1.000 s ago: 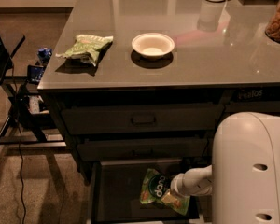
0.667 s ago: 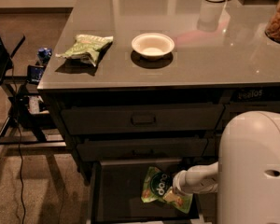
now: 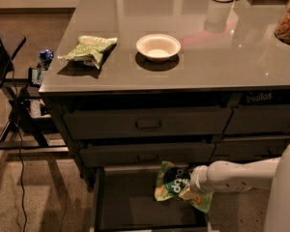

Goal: Pick green rice chip bag from bottom drawer and place on counter

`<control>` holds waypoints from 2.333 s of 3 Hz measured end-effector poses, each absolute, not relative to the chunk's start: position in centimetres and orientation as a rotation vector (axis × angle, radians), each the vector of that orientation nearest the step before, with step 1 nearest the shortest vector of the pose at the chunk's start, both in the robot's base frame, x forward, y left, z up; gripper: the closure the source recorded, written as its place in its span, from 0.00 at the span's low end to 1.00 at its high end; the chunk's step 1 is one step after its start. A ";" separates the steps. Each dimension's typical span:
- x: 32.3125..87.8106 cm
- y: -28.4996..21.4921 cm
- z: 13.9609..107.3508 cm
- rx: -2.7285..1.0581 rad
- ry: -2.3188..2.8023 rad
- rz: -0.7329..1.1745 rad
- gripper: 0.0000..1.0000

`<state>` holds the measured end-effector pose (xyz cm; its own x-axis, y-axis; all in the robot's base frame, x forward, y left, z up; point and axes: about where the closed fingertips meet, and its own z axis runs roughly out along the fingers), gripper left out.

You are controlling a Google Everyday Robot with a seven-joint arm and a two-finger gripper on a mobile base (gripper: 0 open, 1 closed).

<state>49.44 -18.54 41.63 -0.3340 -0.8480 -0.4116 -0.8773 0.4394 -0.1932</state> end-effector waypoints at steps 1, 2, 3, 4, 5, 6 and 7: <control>49.4 -18.5 41.6 -1.453 2.243 0.087 1.00; 49.5 -19.0 43.2 -1.444 2.249 0.058 1.00; 49.0 -20.0 46.0 -1.423 2.252 0.023 1.00; 48.7 -21.0 49.4 -1.398 2.241 -0.014 1.00; 48.4 -21.9 53.1 -1.367 2.219 -0.061 1.00; 48.4 -22.9 58.6 -1.346 2.181 -0.163 1.00; 48.4 -22.9 58.6 -1.346 2.181 -0.163 1.00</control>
Offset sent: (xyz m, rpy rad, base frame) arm 0.0014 -0.0118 0.0393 -0.0410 -0.0301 -0.0325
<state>48.41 -22.87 58.56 -0.3348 -0.8533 -0.3997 -0.7846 0.4873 -0.3834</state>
